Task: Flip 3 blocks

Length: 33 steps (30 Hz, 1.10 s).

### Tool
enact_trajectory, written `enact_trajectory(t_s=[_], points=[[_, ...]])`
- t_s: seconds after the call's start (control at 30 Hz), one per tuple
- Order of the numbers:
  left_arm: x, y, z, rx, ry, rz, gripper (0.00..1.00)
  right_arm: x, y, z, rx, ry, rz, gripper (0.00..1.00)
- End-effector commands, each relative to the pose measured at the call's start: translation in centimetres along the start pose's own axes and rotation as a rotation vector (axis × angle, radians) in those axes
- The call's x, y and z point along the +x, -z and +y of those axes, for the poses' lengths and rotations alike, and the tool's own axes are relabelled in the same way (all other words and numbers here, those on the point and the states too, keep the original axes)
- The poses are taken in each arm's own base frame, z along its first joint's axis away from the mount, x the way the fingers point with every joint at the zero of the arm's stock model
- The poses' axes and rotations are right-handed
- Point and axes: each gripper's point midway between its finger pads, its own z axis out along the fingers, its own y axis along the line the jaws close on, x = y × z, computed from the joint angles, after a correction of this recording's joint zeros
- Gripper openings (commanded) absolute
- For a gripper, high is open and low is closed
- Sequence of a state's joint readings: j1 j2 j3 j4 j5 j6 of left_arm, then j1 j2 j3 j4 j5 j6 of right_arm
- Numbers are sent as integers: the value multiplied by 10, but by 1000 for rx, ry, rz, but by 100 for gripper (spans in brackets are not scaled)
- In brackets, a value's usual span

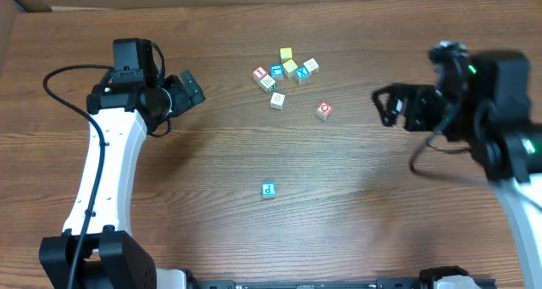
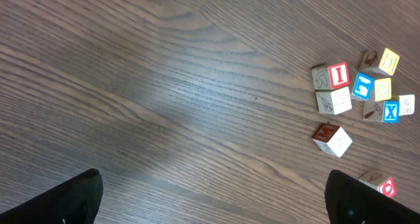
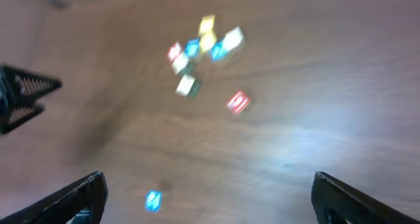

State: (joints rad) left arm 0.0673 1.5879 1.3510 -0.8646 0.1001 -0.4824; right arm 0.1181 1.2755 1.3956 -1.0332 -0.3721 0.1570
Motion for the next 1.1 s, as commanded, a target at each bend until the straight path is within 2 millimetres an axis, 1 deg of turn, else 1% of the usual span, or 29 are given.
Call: enact_trajectory(t_s=[0.0,0.13,0.17,0.2,0.23,0.33,0.4,0.47,0.53,0.67,0.87,1.07], points=[[-4,4,0,2,-13,-17,100,8,-25,17,-152,-47,123,100],[-4,4,0,2,-13,-17,100,26,-70,-6,-107,-175,274,99],[-4,4,0,2,-13,-16,100,35,-89,-11,-93,-192,331,88],[-4,4,0,2,-13,-16,100,40,-98,-15,-73,-194,357,81],[-4,4,0,2,-13,-16,100,46,-107,-20,-45,-193,380,77],[-4,4,0,2,-13,-16,100,61,-131,-36,59,-172,436,73],[-4,4,0,2,-13,-17,100,69,-145,-45,140,-165,458,74],[-4,4,0,2,-13,-17,100,74,-159,-50,202,-141,462,75],[-4,4,-1,3,-13,-17,100,77,-173,-50,243,-100,454,79],[-4,4,0,2,-13,-17,100,75,-193,-50,319,-103,403,83],[-4,4,0,2,-13,-16,100,73,-215,-43,328,-79,356,84],[-4,4,0,2,-13,-17,100,80,-234,-51,342,-92,364,85]])
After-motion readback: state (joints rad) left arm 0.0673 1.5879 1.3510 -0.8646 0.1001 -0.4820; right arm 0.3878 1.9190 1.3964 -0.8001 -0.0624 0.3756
